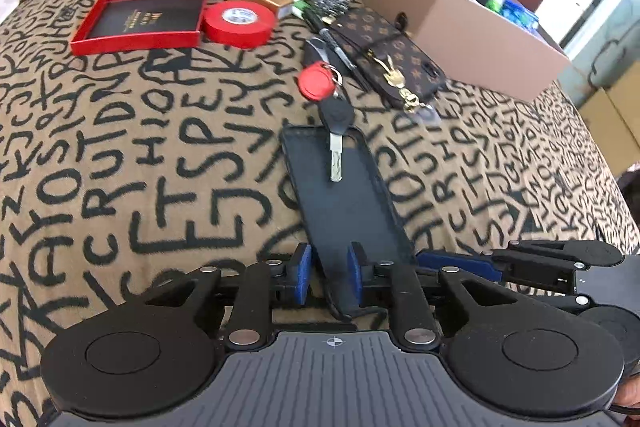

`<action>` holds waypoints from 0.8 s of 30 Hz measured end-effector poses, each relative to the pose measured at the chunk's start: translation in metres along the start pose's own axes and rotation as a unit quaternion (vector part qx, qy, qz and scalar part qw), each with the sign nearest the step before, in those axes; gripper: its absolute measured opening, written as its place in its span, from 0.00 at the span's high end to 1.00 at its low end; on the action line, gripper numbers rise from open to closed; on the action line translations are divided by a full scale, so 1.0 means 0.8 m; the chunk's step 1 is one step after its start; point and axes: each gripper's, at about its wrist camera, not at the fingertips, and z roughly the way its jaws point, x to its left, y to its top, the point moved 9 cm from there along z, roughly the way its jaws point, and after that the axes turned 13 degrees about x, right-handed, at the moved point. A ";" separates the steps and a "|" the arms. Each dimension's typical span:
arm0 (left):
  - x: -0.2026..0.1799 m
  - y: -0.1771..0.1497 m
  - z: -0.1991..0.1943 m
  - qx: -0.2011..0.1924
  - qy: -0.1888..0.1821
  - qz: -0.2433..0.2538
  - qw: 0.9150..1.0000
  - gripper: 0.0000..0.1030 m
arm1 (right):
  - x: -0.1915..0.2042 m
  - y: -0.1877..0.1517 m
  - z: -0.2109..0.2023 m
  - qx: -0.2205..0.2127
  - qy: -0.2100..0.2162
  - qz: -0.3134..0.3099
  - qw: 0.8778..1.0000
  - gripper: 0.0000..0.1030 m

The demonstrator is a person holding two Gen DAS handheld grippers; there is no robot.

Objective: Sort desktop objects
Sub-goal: 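Close both grippers together on the edge of the black phone case, then lift the black phone case with both grippers and release it into the cardboard box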

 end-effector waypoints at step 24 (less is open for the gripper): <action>0.004 0.024 0.019 -0.032 0.029 -0.010 0.999 0.75 | -0.012 0.028 0.023 -0.027 -0.063 0.021 0.997 0.80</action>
